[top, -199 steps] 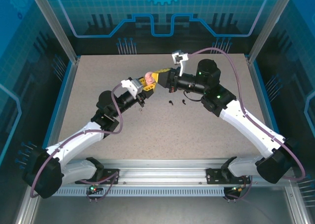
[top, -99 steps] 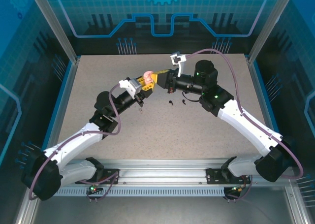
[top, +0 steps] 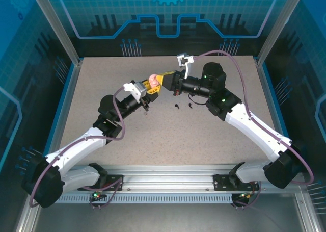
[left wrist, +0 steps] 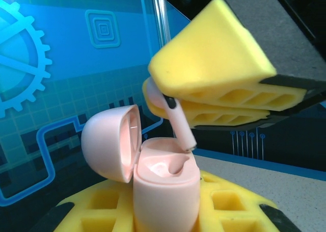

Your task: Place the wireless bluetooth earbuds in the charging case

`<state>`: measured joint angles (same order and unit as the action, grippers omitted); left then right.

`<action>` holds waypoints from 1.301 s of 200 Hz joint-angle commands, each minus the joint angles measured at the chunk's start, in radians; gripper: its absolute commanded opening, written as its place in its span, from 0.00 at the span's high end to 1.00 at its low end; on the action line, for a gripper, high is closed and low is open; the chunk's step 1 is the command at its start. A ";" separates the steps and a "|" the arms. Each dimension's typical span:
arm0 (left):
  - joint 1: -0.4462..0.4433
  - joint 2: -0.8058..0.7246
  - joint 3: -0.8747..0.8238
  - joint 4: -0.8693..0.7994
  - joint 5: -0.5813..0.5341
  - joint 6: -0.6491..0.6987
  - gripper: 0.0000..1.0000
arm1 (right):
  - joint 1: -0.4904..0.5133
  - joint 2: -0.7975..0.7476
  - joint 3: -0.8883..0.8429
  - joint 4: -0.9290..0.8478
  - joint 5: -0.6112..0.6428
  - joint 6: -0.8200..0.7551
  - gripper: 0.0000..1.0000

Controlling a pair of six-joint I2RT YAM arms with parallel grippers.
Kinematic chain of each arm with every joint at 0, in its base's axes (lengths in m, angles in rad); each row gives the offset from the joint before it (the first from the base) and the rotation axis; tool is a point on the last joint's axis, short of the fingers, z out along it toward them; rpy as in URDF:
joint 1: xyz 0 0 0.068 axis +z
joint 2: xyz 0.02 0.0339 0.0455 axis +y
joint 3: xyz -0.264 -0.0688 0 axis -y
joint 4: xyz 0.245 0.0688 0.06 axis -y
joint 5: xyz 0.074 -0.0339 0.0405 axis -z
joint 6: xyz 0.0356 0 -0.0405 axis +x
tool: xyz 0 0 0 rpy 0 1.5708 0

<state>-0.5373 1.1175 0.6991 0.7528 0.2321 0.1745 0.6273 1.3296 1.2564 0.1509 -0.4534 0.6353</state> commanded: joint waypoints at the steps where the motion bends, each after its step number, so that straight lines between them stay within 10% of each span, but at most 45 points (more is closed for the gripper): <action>1: -0.010 -0.020 0.037 0.017 0.006 -0.008 1.00 | -0.008 -0.034 -0.001 0.038 0.001 0.008 0.89; 260: -0.020 -0.035 0.055 0.009 -0.010 -0.010 1.00 | -0.029 -0.010 -0.048 0.004 -0.055 -0.028 0.93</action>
<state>-0.5510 1.1076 0.6991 0.7208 0.2317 0.1745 0.5968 1.3220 1.2205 0.1589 -0.4541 0.6270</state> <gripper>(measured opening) 0.226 0.074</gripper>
